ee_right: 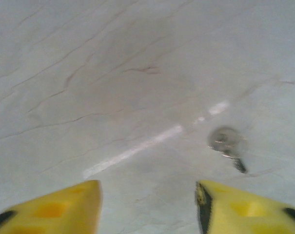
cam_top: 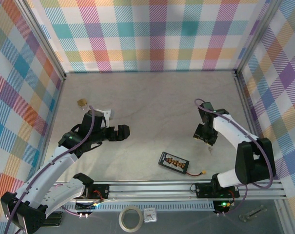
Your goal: Unlock with the key
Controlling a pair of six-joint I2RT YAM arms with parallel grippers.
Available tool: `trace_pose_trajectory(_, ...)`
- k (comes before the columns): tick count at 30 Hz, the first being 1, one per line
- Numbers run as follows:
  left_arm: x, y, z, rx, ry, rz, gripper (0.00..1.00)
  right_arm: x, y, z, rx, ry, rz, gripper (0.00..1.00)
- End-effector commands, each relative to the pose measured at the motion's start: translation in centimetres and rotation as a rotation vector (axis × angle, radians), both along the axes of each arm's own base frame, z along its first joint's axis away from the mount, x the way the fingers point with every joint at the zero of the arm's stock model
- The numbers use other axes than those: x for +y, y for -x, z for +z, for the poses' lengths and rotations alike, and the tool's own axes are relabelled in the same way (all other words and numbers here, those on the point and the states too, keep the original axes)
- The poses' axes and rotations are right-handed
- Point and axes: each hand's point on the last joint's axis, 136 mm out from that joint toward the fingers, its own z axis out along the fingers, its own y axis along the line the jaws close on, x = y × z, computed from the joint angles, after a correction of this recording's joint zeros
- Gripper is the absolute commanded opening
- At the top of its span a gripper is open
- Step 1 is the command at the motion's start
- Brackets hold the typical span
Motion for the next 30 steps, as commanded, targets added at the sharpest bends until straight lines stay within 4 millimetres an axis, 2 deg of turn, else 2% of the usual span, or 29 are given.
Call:
trace_pose_trajectory(1,0.1,0.3,-0.4,0.004,-0.012,-0.005,1.00,-3.5,3.5,-0.6,0.120,0.138,-0.054,0.69)
trace_pose_trajectory(5,0.0,0.4,-0.3,0.002,-0.007,-0.015,1.00,-3.3,3.2,-2.8,0.105,0.054,-0.165,0.70)
trace_pose_trajectory(9,-0.2,0.5,-0.2,0.005,-0.004,-0.026,1.00,-3.7,2.2,-3.8,0.092,0.060,-0.219,0.69)
trace_pose_trajectory(13,-0.2,0.6,-0.2,0.007,-0.003,-0.028,1.00,-3.7,2.4,-4.6,0.101,0.054,-0.237,0.67)
trace_pose_trajectory(19,-0.2,0.7,-0.3,0.010,0.002,-0.028,1.00,-3.0,2.9,-4.5,0.071,0.005,-0.252,0.66)
trace_pose_trajectory(26,-0.2,0.8,-0.3,0.012,0.002,-0.026,1.00,-2.2,3.5,-5.6,0.088,-0.009,-0.256,0.65)
trace_pose_trajectory(30,-0.1,0.8,-0.2,0.008,0.003,-0.025,1.00,-1.9,3.0,-5.1,0.048,0.000,-0.244,0.70)
